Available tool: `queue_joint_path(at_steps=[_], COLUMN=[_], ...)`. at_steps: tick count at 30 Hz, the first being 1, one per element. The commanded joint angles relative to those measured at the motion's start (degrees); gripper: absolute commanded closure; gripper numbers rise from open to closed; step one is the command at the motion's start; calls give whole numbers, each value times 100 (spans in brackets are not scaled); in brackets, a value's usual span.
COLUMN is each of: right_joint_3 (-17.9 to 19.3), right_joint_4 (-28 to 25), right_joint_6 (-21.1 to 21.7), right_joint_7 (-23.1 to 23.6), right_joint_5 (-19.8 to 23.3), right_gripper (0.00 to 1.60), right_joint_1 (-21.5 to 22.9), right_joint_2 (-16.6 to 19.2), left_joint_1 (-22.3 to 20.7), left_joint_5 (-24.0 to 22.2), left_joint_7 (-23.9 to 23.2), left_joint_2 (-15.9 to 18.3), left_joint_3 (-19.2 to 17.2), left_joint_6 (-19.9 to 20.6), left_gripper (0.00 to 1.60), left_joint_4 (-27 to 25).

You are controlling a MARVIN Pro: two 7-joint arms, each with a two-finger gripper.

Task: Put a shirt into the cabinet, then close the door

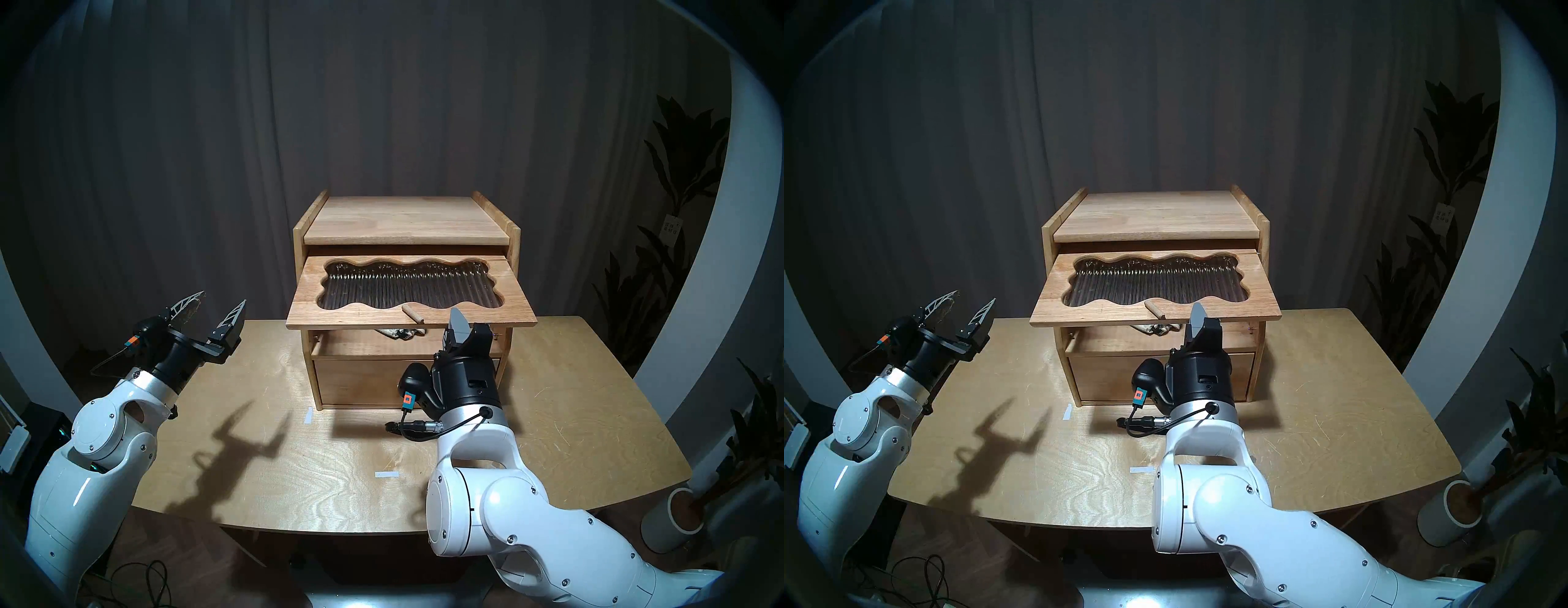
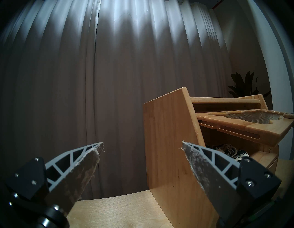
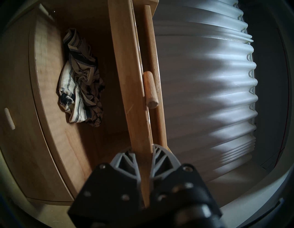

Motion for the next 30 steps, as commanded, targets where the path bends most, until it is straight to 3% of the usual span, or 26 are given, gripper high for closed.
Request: queue_joint_path(at_steps=[1, 2, 3, 10, 15, 22, 30], right_joint_3=[-59, -87, -54, 164, 610, 1137, 1902], right_joint_4=[-168, -26, 64, 331, -76, -645, -1190], right_joint_6=[-32, -32, -32, -66, -160, -349, -441], right_joint_7=[-59, -67, -75, -11, -174, -523, -886], right_joint_5=[907, 974, 1144, 2432, 3272, 3737, 4002], right_gripper=[82, 13, 0, 0, 0, 0, 0], right_joint_1=[180, 163, 129, -19, -217, -432, -635], right_joint_2=[-138, -168, -243, -571, -767, -1039, -990], left_joint_1=[-47, -47, -47, -50, -52, -53, -50], left_joint_5=[-13, -13, -13, -11, -9, -5, -1], left_joint_7=[10, 11, 10, 9, 7, 4, 2], left_joint_2=[-4, -4, -3, 0, 4, 11, 14], left_joint_3=[-67, -67, -66, -61, -56, -44, -34], left_joint_6=[-47, -47, -46, -40, -35, -26, -20], left_gripper=[0, 0, 0, 0, 0, 0, 0], left_joint_4=[-61, -61, -60, -56, -51, -39, -28])
